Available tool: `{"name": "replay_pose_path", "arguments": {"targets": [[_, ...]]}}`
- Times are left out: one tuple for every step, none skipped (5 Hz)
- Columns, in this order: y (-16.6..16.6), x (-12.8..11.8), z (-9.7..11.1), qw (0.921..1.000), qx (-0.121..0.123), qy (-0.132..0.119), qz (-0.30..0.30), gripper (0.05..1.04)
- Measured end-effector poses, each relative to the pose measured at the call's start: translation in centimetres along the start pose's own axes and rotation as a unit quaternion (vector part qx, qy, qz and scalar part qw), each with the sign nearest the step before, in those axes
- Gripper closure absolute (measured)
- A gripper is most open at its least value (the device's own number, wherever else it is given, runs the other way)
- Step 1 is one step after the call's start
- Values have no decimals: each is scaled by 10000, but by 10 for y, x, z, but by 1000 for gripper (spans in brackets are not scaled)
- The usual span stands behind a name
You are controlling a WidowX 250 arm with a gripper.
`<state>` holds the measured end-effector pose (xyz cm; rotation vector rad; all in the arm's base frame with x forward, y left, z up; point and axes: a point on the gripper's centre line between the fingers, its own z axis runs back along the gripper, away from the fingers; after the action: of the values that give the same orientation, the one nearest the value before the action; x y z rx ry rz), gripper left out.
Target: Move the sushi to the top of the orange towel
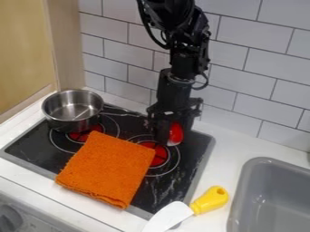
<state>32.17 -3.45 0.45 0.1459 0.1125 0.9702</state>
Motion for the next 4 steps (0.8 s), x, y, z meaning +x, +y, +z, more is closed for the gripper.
{"name": "replay_pose_path", "arguments": {"targets": [[7,3,28,9998,-82,-187,49,546],[33,-6,38,9997,-165,-142,146,546],[66,-8,40,9985,-347,-173,381,546],[95,-17,28,9975,-328,97,611,546]]}}
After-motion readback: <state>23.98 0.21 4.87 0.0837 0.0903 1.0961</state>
